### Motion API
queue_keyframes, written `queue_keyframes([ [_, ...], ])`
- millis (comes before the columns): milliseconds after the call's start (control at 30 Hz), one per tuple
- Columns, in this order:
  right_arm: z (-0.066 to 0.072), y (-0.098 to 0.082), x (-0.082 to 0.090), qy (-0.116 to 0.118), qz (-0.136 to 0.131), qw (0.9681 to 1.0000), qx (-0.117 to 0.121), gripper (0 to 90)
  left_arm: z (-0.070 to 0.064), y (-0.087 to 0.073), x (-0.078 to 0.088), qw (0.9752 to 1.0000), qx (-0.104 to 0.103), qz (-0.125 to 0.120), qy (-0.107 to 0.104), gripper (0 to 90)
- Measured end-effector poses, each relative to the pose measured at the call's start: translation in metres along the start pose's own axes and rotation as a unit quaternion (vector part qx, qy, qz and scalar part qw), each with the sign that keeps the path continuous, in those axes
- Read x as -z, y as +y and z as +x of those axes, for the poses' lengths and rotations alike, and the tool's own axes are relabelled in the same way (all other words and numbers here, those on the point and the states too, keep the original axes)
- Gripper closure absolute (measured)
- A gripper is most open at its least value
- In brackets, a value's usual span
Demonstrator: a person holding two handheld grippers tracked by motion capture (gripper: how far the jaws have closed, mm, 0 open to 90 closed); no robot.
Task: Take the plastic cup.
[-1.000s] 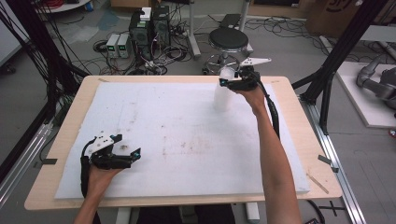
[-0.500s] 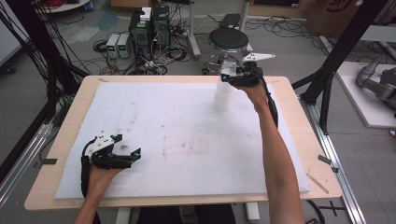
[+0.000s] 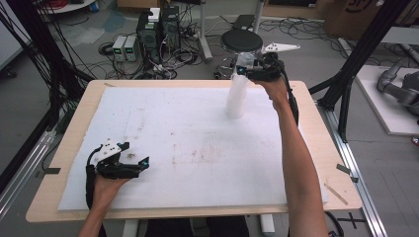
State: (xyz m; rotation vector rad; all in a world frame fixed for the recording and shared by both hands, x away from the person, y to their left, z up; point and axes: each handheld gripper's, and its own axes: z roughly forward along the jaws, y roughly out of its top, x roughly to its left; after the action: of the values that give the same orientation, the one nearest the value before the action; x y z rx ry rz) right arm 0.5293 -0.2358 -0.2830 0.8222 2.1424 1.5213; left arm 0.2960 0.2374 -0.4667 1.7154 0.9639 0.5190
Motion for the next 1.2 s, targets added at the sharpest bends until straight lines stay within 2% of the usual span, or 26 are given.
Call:
queue_keyframes([
  [400,0.003,0.023,0.012,-0.011,-0.008,0.9999,0.010,37.3,0.000,0.000,0.001,1.0000,-0.001,0.000,-0.001,1.8],
  [633,0.003,0.026,0.016,-0.010,-0.010,0.9999,0.009,37.3,0.000,0.000,0.001,1.0000,-0.001,0.000,-0.002,1.8],
  [767,0.007,0.027,0.019,0.000,-0.005,1.0000,0.002,37.3,0.000,0.000,0.001,1.0000,-0.001,0.000,-0.002,1.8],
  [933,0.021,0.032,0.029,0.014,-0.005,0.9999,0.003,37.4,0.000,0.000,0.000,1.0000,-0.005,0.000,-0.002,1.8],
  [1033,0.034,0.032,0.037,0.030,-0.017,0.9994,0.006,37.9,-0.001,0.000,0.000,1.0000,-0.004,0.001,-0.002,1.8],
  [1133,0.045,0.028,0.044,0.037,-0.016,0.9991,0.007,37.9,0.000,0.000,0.000,1.0000,-0.004,0.002,-0.004,1.8],
  [1200,0.054,0.024,0.050,0.044,-0.005,0.9990,0.006,37.9,0.000,0.000,0.000,1.0000,-0.003,0.002,-0.004,1.8],
])
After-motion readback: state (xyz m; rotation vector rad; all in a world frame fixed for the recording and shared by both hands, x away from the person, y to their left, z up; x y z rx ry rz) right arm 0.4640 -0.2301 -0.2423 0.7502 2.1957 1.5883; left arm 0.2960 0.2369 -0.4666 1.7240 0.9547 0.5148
